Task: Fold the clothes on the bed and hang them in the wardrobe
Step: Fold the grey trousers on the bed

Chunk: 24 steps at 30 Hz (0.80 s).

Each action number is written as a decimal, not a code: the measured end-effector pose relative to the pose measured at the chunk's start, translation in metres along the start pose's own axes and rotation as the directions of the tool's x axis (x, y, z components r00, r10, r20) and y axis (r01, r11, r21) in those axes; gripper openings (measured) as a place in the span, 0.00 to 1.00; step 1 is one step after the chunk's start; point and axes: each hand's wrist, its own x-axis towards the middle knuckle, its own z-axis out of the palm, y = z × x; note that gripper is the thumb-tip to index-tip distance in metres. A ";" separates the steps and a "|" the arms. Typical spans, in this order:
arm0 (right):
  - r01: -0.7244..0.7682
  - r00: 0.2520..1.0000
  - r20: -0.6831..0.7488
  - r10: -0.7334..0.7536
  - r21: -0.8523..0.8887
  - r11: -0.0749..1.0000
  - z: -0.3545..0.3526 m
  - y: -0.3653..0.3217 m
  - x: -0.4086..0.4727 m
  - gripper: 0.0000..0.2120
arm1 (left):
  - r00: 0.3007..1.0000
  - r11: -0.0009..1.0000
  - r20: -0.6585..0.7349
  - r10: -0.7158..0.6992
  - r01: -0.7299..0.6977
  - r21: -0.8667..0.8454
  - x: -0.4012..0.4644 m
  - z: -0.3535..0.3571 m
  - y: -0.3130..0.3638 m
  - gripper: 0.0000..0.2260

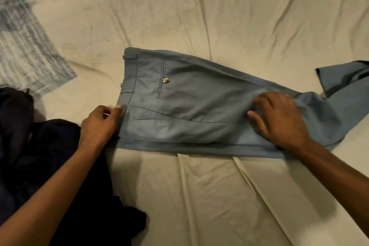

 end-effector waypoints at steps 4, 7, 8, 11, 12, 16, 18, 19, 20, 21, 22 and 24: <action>0.184 0.964 0.200 -0.177 -0.013 0.983 0.017 -0.022 -0.037 0.25 | 0.980 0.982 -0.081 0.184 -0.187 -0.029 -0.014 -0.004 0.003 0.13; 0.165 0.950 0.277 -0.145 -0.052 0.985 0.020 -0.014 -0.046 0.29 | 0.907 0.932 -0.267 0.324 -0.355 -0.073 -0.019 -0.017 0.030 0.11; 0.156 0.949 0.284 -0.135 -0.055 0.986 0.018 -0.011 -0.046 0.30 | 0.888 0.920 -0.297 0.352 -0.387 -0.065 -0.016 -0.021 0.040 0.10; 0.176 0.939 0.311 -0.149 -0.060 0.982 0.012 -0.007 -0.044 0.31 | 0.895 0.933 -0.280 0.346 -0.360 0.003 0.004 -0.029 0.064 0.12; 0.186 0.934 0.321 -0.154 -0.070 0.980 0.012 -0.006 -0.045 0.29 | 0.909 0.943 -0.254 0.329 -0.332 0.032 0.010 -0.030 0.070 0.12; 0.096 0.969 0.239 -0.066 -0.119 0.988 0.005 0.001 -0.043 0.17 | 0.961 0.977 -0.172 0.215 -0.210 0.045 0.013 -0.034 0.085 0.13; 0.063 0.989 0.144 -0.044 -0.126 0.990 -0.004 0.010 -0.043 0.13 | 0.951 0.972 -0.202 0.235 -0.234 0.029 0.010 -0.038 0.086 0.14; 0.072 0.994 0.095 -0.060 -0.127 0.989 -0.008 0.014 -0.045 0.11 | 0.935 0.963 -0.240 0.261 -0.269 0.001 0.008 -0.040 0.083 0.14; 0.086 0.995 0.061 -0.079 -0.123 0.989 -0.011 0.018 -0.047 0.11 | 0.917 0.952 -0.281 0.284 -0.304 -0.029 0.006 -0.042 0.079 0.14; 0.105 0.994 0.050 -0.100 -0.109 0.989 -0.014 0.020 -0.051 0.12 | 0.902 0.944 -0.313 0.299 -0.327 -0.042 0.003 -0.041 0.072 0.13; 0.128 0.991 0.051 -0.124 -0.089 0.988 -0.015 0.020 -0.056 0.13 | 0.893 0.942 -0.328 0.308 -0.335 -0.029 0.001 -0.038 0.062 0.13; 0.171 0.983 0.071 -0.168 -0.038 0.985 -0.013 0.021 -0.070 0.12 | 0.909 0.951 -0.281 0.307 -0.304 0.052 -0.001 -0.025 0.030 0.15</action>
